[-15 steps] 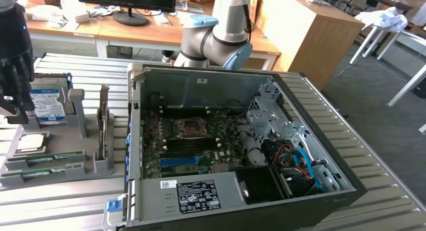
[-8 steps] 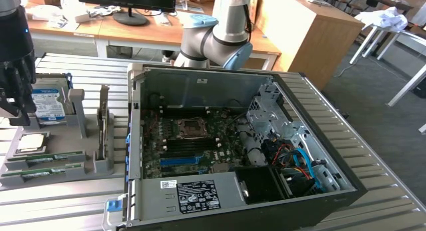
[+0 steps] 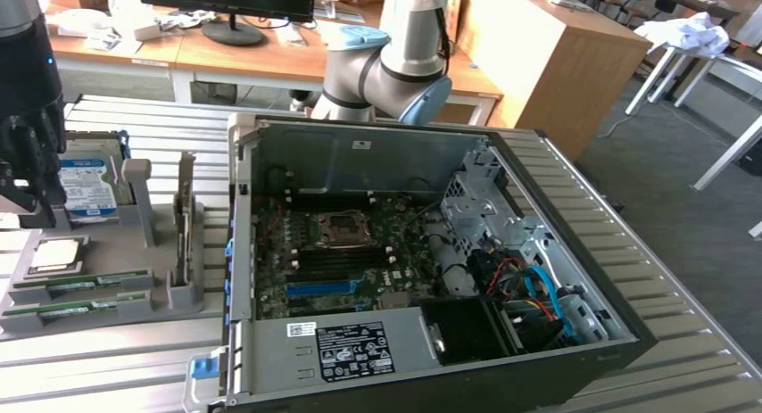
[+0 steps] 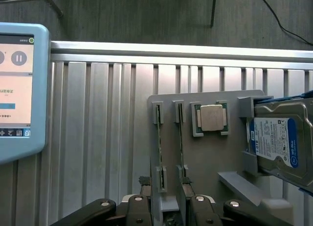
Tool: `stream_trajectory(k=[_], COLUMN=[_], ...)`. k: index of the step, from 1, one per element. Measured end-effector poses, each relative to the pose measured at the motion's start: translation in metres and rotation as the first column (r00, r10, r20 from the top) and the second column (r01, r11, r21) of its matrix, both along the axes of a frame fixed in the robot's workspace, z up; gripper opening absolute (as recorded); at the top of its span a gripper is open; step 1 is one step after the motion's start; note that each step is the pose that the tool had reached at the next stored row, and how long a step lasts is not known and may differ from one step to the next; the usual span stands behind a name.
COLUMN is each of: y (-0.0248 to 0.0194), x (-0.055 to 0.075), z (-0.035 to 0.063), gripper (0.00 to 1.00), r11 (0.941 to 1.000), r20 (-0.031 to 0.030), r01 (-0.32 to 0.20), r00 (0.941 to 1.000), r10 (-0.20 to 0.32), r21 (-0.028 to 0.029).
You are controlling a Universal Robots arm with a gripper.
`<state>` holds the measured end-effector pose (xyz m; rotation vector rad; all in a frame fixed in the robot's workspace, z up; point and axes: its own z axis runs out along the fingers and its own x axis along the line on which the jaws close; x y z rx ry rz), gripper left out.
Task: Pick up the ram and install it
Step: 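Pick up the ram and move it above insertion slot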
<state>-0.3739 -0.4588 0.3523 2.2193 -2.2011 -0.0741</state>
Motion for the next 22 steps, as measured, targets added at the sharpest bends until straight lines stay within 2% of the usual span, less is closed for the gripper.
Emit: stream_trajectory(k=[22], y=[-0.0027], x=[0.0004], z=[-0.0097], gripper=[0.36], r11=[1.0], r20=[0.0002], r01=[0.0], r00=[1.0], r10=[0.0], r21=[0.0001])
